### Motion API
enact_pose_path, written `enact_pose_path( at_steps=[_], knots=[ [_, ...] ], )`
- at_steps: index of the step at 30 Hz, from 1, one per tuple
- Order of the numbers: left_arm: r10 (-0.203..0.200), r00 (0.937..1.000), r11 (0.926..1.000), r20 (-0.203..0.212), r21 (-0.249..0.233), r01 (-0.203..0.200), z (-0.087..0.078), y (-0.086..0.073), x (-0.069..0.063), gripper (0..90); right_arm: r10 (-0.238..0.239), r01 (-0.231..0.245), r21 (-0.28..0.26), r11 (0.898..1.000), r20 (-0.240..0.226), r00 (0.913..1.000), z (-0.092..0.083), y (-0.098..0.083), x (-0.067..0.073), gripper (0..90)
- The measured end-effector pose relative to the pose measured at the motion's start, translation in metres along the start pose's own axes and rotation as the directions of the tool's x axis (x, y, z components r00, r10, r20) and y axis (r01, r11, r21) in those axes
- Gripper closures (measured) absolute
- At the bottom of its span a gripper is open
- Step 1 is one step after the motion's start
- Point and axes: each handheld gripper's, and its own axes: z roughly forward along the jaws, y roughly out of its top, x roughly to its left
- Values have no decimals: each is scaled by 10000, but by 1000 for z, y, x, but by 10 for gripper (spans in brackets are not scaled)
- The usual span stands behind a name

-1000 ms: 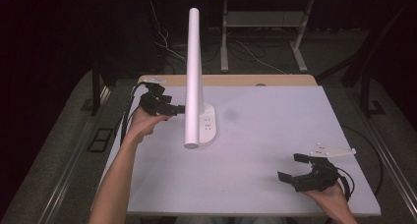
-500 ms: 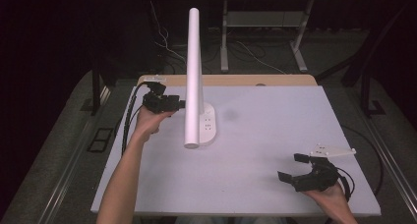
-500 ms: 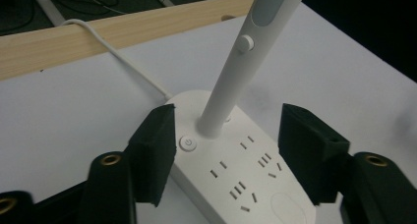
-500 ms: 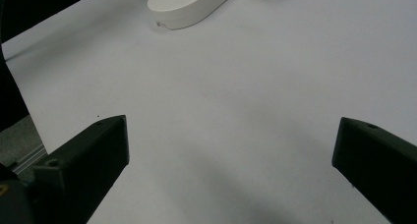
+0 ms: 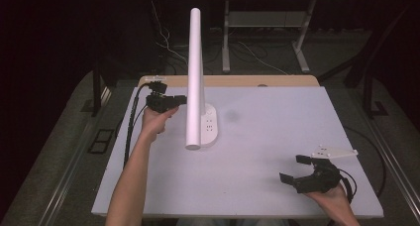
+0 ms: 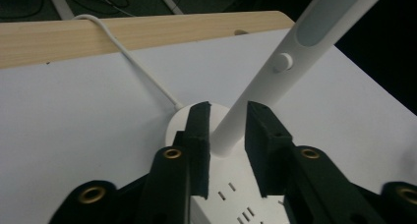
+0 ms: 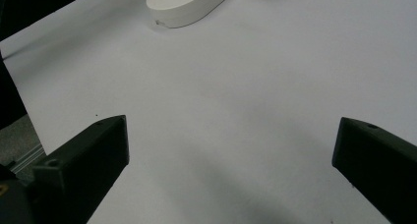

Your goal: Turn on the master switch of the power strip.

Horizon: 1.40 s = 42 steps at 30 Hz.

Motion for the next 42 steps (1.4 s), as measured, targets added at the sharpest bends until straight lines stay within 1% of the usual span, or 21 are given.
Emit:
enact_pose_path(
  at_steps=[3,4,5,8,10,16,18,24,31,36,42],
  knots=[
    [-88,10000,10000,-41,2,88,4,-1,2,813,-20,20,14,10000,-3,10000,0,0,0,2],
    [-110,9999,9999,-59,-15,110,6,-2,2,845,-12,12,11,10000,-4,10000,0,0,0,2],
    [0,9999,10000,-114,33,1,7,-2,3,845,-12,12,11,10000,-4,10000,0,0,0,2],
    [-100,9998,9999,-165,-56,99,11,-4,4,894,4,-4,14,10000,-16,10000,0,0,0,2],
    [-186,9997,9998,-156,-76,185,14,-5,4,899,-1,1,20,10000,-22,10000,0,0,0,2],
    [-270,9994,9996,-223,17,270,24,-8,4,900,1,-1,51,10000,-35,10000,1,0,0,2],
    [-228,9994,9997,-278,73,230,26,-9,5,900,-2,2,58,10000,-36,10000,1,0,0,2],
    [-282,9989,9995,-380,140,287,32,-12,6,900,-100,100,53,9999,-19,9999,1,0,-1,2],
    [-273,9989,9990,-383,343,287,38,-17,7,900,-109,110,135,9998,-40,9999,2,0,0,2],
    [-356,9985,9984,-417,415,374,42,-21,8,900,-126,127,232,9997,-54,9999,3,-1,0,2],
    [-316,9983,9977,-492,587,345,47,-25,9,900,-161,163,281,9995,-56,9999,4,-1,0,2]
  ],
)
